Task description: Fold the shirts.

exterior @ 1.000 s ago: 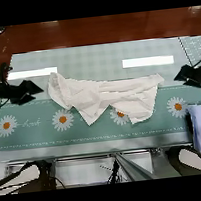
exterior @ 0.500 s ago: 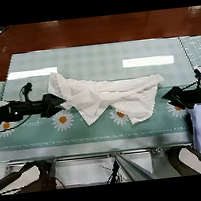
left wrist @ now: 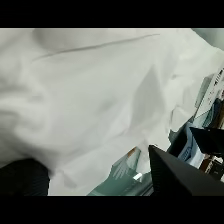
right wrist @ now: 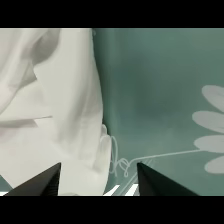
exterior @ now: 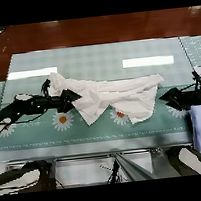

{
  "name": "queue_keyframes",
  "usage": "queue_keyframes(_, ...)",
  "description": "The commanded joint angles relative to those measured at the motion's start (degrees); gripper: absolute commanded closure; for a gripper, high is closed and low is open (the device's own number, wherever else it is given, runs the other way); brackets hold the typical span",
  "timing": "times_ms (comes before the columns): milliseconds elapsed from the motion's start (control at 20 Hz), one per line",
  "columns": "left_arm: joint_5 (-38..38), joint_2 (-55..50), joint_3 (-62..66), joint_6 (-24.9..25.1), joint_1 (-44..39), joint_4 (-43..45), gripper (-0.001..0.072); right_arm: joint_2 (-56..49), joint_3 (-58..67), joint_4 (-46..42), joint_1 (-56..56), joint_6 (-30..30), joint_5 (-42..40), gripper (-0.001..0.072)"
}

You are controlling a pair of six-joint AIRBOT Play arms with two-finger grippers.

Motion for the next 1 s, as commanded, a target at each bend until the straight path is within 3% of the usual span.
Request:
queue_keyframes(0, 0.70, -4.02, 3.76, -0.04, -3.32, -2.12, 0.0197, 0.04, -0.07, 0.17, -0.04, -0.24, -0.07, 0.0145)
queue_keyframes(50, 0.66, -4.50, 5.01, -0.02, -3.32, -2.32, 0.0641, 0.04, -0.07, 0.17, -0.04, -0.24, -0.11, 0.0145)
queue_keyframes(100, 0.72, -4.55, 6.36, 1.18, -3.30, -2.34, 0.0682, 0.04, -0.07, 0.11, -0.04, -0.28, -0.42, 0.0145)
queue_keyframes(400, 0.07, -4.52, 12.94, 1.38, -3.28, -3.13, 0.0682, -1.09, 1.68, 1.99, -0.04, 1.31, -10.54, 0.0146)
queue_keyframes(700, -0.94, -4.48, 14.69, 1.42, -3.30, -4.26, 0.0681, -12.94, 10.12, 4.48, 0.31, 1.31, -9.11, 0.0146)
queue_keyframes(950, -1.51, -4.48, 14.69, 1.42, -3.30, -4.28, 0.0681, -22.40, 16.65, 4.92, 7.61, 1.57, -10.12, 0.0146)
